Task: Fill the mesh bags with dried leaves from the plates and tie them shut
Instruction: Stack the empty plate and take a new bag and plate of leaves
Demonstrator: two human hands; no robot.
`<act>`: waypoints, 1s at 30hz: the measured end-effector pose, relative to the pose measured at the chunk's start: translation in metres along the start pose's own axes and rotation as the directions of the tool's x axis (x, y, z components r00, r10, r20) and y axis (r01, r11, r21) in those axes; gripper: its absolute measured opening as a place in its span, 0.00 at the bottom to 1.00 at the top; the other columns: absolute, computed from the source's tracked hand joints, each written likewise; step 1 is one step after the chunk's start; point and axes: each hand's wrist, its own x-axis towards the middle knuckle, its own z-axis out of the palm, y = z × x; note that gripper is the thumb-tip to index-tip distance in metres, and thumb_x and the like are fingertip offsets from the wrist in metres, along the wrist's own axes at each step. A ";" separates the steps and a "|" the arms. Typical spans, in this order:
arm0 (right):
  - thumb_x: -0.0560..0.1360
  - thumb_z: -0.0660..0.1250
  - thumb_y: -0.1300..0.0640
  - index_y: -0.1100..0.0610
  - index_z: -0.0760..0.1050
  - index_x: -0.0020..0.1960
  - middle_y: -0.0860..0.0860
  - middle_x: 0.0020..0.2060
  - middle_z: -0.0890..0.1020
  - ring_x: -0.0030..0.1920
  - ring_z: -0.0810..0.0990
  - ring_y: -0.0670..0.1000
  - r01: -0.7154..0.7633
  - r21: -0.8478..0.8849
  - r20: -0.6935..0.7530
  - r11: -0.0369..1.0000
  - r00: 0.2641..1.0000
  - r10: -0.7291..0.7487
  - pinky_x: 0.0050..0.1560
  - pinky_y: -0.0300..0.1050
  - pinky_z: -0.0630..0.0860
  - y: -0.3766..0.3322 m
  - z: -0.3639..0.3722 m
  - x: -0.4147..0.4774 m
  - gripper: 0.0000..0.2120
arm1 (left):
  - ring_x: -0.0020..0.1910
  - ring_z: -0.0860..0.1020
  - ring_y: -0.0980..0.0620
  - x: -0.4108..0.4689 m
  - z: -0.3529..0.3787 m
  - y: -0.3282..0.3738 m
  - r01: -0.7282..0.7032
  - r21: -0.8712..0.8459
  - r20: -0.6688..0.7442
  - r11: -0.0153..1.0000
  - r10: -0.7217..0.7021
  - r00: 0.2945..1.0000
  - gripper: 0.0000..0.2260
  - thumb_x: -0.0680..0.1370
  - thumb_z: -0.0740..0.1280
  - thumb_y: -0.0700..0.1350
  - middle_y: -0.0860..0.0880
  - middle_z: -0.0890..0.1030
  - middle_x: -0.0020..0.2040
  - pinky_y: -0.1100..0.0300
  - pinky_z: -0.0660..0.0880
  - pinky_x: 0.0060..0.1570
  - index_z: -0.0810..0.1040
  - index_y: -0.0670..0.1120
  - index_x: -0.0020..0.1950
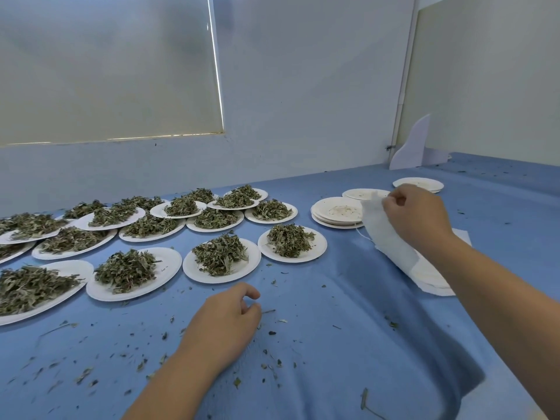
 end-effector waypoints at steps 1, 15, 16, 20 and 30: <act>0.79 0.59 0.54 0.53 0.73 0.46 0.48 0.36 0.77 0.36 0.73 0.49 -0.002 0.033 -0.015 0.999 1.000 0.003 0.32 0.42 0.64 -0.003 -0.003 0.002 0.06 | 0.30 0.73 0.60 0.000 0.000 0.000 -0.001 0.000 -0.001 1.000 0.001 1.000 0.05 0.79 0.62 0.50 0.56 0.73 0.28 0.62 0.74 0.36 0.74 0.59 0.51; 0.81 0.58 0.55 0.50 0.72 0.49 0.38 0.37 0.73 0.38 0.72 0.42 0.042 0.287 -0.102 0.957 0.995 -0.013 0.36 0.38 0.65 -0.007 -0.005 0.000 0.05 | 0.31 0.74 0.60 0.002 0.001 -0.001 -0.008 0.028 0.014 1.000 0.008 1.000 0.05 0.79 0.61 0.50 0.55 0.75 0.31 0.64 0.67 0.32 0.74 0.59 0.52; 0.81 0.58 0.55 0.50 0.72 0.49 0.40 0.37 0.74 0.39 0.72 0.45 0.031 0.260 -0.092 0.965 0.996 -0.007 0.38 0.42 0.65 -0.003 -0.004 0.001 0.05 | 0.31 0.74 0.60 0.002 0.001 -0.001 -0.009 0.028 0.013 1.000 0.009 1.000 0.05 0.79 0.61 0.50 0.55 0.74 0.31 0.65 0.67 0.32 0.74 0.59 0.52; 0.82 0.56 0.56 0.58 0.73 0.55 0.51 0.43 0.75 0.44 0.70 0.52 -0.077 0.193 -0.122 0.978 0.987 0.102 0.42 0.45 0.64 0.020 -0.003 0.018 0.09 | 0.31 0.73 0.61 0.001 0.001 -0.001 -0.011 0.022 0.007 1.000 0.010 1.000 0.05 0.79 0.61 0.50 0.57 0.74 0.29 0.64 0.67 0.33 0.74 0.59 0.52; 0.80 0.60 0.58 0.62 0.77 0.43 0.61 0.43 0.80 0.42 0.74 0.60 -0.082 -0.208 -0.052 0.975 0.996 0.073 0.38 0.46 0.68 0.060 -0.003 0.038 0.12 | 0.33 0.75 0.60 0.003 0.004 -0.001 -0.031 0.077 0.006 0.997 0.030 1.000 0.05 0.79 0.61 0.51 0.57 0.74 0.29 0.63 0.71 0.34 0.74 0.60 0.52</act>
